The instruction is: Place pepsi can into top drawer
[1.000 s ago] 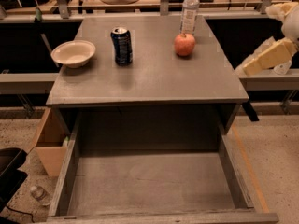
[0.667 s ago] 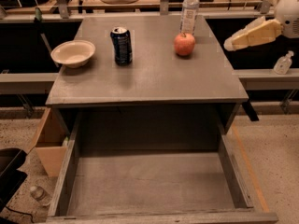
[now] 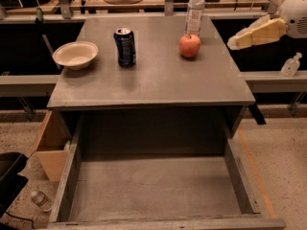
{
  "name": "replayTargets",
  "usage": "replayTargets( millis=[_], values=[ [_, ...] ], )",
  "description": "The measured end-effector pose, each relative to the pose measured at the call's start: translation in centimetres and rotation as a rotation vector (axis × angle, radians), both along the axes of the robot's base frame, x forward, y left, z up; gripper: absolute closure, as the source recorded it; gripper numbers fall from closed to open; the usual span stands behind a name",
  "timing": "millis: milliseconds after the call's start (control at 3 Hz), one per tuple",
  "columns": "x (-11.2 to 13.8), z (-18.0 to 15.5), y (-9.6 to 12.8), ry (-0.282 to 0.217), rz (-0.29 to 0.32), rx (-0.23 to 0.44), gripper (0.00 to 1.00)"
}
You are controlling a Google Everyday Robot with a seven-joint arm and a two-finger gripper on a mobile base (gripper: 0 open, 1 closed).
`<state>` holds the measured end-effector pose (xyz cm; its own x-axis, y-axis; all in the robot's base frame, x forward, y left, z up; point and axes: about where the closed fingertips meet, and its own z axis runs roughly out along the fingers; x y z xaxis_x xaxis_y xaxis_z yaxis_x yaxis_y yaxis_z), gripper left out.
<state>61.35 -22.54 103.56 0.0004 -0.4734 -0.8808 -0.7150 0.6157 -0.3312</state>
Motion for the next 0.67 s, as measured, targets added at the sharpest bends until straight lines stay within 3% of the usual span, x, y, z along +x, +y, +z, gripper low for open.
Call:
replayTargets(
  millis=[333, 667],
  values=[
    [3.6, -1.6, 3.4, -0.023, 0.056, 0.077, 0.0],
    [8.6, -4.0, 8.1, -0.024, 0.108, 0.148, 0.0]
  ],
)
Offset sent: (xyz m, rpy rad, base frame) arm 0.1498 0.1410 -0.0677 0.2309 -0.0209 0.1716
